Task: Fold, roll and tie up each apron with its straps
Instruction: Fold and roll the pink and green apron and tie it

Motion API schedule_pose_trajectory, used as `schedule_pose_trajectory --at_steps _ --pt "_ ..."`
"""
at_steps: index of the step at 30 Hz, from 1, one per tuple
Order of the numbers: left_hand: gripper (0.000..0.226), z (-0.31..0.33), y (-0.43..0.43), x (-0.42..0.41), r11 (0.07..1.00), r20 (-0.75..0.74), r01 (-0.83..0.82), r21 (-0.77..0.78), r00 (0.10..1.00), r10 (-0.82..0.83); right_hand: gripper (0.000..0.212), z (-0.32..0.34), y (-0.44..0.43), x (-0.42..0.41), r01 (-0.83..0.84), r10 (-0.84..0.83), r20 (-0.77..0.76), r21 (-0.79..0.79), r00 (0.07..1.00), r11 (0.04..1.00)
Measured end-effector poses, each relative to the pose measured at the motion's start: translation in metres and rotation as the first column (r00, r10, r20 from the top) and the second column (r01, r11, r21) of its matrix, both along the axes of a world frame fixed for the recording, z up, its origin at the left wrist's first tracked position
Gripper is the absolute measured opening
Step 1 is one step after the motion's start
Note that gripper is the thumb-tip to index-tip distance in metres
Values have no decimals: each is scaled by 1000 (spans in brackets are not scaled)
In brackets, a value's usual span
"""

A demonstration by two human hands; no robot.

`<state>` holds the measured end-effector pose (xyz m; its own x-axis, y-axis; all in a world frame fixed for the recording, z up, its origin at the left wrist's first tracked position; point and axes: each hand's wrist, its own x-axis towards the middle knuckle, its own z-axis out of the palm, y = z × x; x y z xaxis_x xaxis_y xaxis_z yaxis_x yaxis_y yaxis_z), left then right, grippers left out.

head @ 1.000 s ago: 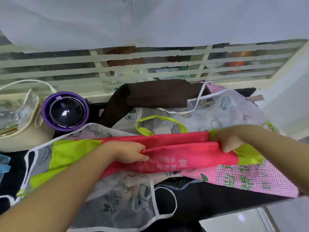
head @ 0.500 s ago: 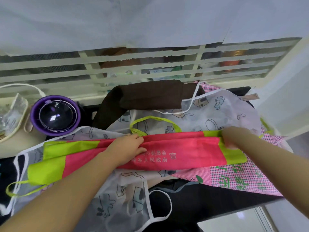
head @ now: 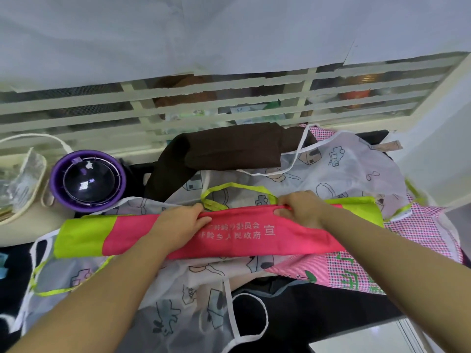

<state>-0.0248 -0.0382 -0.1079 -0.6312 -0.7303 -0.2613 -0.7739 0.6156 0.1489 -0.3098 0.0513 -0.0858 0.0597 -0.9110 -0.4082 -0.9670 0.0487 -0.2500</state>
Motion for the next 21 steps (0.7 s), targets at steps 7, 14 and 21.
schedule_pose_trajectory --at_steps 7,14,21 --pt "35 -5 6 48 979 -52 -132 -158 991 125 69 -24 11 6 -38 -18 -194 -279 981 960" --pt "37 -4 17 49 989 1 -62 -133 998 63 47 -36 7 84 -35 -78 -162 -598 984 801" --pt "43 9 4 71 979 25 -129 -160 991 134 56 -50 -21 124 -103 74 -75 -546 994 831"
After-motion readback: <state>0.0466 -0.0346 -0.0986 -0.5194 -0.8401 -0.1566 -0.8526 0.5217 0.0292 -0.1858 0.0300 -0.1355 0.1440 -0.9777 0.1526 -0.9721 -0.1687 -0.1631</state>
